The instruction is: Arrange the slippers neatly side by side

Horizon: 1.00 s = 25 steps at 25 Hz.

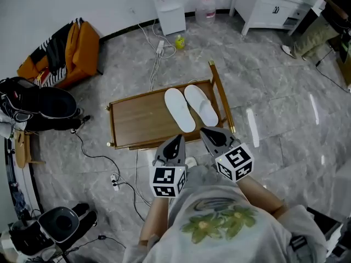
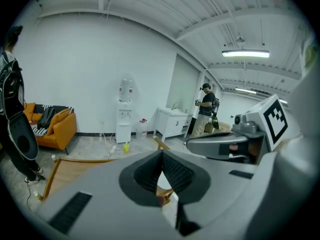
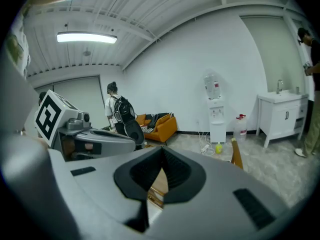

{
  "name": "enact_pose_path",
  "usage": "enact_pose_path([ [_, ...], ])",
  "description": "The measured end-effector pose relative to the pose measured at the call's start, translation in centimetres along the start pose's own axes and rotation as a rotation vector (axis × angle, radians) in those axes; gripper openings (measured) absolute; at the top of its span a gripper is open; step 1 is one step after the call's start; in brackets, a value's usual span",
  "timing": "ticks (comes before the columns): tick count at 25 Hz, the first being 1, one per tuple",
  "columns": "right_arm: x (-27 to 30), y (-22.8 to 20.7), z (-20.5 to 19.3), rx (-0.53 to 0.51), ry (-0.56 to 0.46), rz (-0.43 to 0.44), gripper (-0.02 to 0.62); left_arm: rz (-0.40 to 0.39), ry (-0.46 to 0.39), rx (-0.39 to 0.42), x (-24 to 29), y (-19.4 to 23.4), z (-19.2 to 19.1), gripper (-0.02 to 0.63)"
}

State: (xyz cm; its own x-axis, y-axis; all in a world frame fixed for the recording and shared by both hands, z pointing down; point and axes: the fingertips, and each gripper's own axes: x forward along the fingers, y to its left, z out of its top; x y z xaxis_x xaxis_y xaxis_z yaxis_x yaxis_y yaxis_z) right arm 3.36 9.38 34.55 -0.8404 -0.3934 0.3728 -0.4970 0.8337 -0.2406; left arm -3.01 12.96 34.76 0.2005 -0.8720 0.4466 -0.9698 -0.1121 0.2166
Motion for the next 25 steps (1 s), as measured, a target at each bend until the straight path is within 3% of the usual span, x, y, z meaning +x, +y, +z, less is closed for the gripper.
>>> enact_pose_path([
  [10, 3.5, -0.3, -0.2, 0.018, 0.023, -0.038, 0.013, -0.044, 0.019, 0.013, 1.2, 3.3, 0.1, 0.017],
  [19, 6.2, -1.3, -1.8, 0.047, 0.068, -0.054, 0.127, -0.060, 0.034, -0.002, 2.0, 4.9, -1.3, 0.017],
  [25, 7.1, -3.1, -3.2, 0.072, 0.085, -0.060, 0.150, -0.048, 0.047, -0.004, 3.5, 5.3, -2.1, 0.017],
])
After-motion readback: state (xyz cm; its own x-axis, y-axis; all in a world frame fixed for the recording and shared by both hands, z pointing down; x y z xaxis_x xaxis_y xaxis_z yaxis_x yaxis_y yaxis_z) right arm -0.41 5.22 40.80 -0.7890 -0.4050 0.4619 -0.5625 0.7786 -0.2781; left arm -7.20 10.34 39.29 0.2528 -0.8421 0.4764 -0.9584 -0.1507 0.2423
